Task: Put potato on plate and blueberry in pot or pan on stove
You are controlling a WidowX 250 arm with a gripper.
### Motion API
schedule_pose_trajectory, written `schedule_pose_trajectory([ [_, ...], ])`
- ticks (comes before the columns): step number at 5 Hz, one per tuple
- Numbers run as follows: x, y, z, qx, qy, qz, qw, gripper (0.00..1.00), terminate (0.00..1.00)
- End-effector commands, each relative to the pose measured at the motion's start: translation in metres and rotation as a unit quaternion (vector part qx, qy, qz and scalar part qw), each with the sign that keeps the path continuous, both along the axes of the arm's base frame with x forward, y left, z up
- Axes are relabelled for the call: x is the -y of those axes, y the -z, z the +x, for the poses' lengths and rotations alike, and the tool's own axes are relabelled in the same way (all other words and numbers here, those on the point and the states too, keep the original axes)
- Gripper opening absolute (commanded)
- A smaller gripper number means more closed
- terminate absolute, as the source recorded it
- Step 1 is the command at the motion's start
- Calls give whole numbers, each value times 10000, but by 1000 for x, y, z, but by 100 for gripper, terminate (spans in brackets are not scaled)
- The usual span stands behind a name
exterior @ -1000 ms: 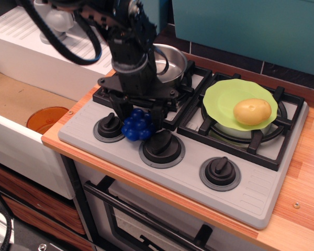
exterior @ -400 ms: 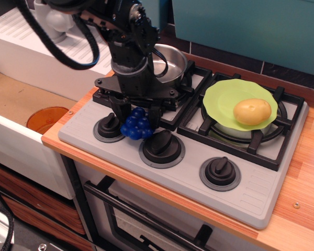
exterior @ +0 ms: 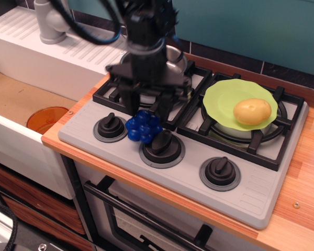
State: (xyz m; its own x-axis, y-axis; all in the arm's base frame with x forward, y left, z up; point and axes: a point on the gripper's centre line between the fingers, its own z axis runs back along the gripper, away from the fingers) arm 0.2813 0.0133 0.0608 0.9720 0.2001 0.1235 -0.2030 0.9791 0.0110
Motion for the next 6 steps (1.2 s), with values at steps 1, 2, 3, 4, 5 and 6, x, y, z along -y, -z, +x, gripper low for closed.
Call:
schedule_pose_trajectory([
  [1,-7,-49,33,103,101,105,9998,0,0],
  [2,-6,-50,38,95,178,94,9998,0,0],
  [3,-4,-49,38,117,258,107,9995,100,0],
  [4,-2,-51,29,27,284,66,9996,100,0],
  [5,-3,-49,18,136,273,188,9994,100,0],
  [6,-3,-49,18,136,273,188,9994,100,0],
])
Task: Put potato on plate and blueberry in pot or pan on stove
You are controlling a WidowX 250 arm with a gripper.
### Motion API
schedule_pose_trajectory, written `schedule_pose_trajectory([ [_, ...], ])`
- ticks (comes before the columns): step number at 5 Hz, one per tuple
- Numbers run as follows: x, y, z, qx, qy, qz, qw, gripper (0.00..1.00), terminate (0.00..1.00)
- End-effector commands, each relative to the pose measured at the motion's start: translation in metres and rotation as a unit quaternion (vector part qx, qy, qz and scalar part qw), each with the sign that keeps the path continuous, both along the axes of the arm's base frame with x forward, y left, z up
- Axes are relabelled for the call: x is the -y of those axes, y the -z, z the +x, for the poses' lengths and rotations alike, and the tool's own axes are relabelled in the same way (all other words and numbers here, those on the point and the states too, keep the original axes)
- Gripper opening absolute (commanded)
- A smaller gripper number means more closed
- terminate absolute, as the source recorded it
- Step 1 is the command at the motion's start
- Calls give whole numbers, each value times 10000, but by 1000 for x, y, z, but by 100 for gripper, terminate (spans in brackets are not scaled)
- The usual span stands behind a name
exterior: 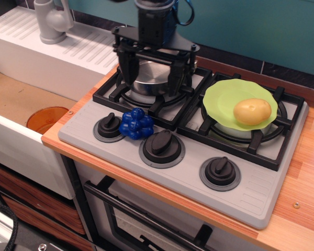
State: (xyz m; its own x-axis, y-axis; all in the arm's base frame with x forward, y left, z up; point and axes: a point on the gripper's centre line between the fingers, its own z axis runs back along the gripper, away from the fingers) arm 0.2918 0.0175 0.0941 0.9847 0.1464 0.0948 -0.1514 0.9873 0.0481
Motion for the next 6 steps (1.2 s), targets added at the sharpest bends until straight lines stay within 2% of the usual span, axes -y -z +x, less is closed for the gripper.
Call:
schedule_pose_trajectory([
  [1,1,-16,7,311,22,23,9995,100,0],
  [2,1,-16,7,311,22,23,9995,100,0],
  [3,-3,-1,8,515,156,3,9985,100,0],
  [6,-7,16,8,849,152,215,9960,100,0],
])
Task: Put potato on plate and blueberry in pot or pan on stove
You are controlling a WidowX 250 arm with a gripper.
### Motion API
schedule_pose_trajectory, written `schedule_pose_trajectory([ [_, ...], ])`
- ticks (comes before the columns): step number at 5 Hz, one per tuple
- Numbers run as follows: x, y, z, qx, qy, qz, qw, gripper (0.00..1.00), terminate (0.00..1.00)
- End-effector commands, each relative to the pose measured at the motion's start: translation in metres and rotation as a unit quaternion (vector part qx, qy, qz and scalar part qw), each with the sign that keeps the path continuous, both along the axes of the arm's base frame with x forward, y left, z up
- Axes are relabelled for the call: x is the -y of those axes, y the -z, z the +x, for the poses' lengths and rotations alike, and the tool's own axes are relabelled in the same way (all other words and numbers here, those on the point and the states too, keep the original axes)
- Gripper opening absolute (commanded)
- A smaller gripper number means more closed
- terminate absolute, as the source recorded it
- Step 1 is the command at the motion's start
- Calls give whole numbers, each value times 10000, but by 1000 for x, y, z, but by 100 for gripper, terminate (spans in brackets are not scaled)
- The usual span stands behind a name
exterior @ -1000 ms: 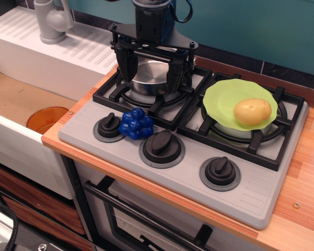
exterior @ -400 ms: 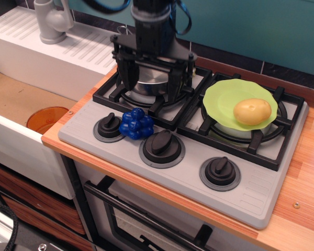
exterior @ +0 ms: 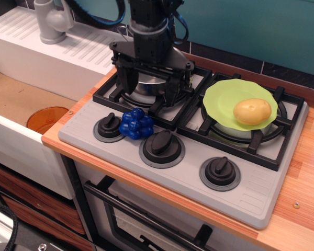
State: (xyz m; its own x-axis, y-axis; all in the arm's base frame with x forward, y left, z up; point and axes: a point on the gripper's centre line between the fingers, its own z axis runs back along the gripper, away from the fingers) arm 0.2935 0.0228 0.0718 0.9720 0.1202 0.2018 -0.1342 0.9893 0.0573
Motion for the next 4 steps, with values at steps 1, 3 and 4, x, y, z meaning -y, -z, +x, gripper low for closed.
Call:
schedule_pose_trajectory([
  [1,-7,2,5,420,92,97,9990,100,0],
  [3,-19,20,4,703,229,185,9971,100,0],
  [4,-26,26,4,752,260,225,9966,100,0],
])
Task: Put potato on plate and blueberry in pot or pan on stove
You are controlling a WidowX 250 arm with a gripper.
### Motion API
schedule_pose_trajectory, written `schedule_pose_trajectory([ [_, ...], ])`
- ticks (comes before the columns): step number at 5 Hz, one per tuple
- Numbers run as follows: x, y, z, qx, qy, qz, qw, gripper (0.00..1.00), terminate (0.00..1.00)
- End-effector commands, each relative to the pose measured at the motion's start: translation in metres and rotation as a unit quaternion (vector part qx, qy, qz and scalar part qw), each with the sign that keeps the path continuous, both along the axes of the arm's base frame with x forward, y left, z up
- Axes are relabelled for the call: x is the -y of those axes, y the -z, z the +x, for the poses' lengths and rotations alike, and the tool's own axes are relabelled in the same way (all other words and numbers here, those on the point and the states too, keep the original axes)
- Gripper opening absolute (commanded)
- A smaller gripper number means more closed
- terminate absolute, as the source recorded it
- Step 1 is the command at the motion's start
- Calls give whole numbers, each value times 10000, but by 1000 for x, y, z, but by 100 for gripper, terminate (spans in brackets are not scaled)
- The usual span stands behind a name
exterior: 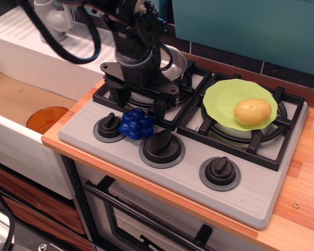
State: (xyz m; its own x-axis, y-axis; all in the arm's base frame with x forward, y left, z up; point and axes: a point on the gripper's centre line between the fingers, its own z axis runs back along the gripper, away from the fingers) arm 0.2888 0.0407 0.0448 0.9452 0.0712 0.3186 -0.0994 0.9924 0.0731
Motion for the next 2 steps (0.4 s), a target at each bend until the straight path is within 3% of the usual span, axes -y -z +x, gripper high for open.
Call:
schedule_pose_trajectory([
  [1,-10,5,6,167,34,85,9998,100,0],
  [2,-8,12,1,168,-27,92,9998,100,0],
])
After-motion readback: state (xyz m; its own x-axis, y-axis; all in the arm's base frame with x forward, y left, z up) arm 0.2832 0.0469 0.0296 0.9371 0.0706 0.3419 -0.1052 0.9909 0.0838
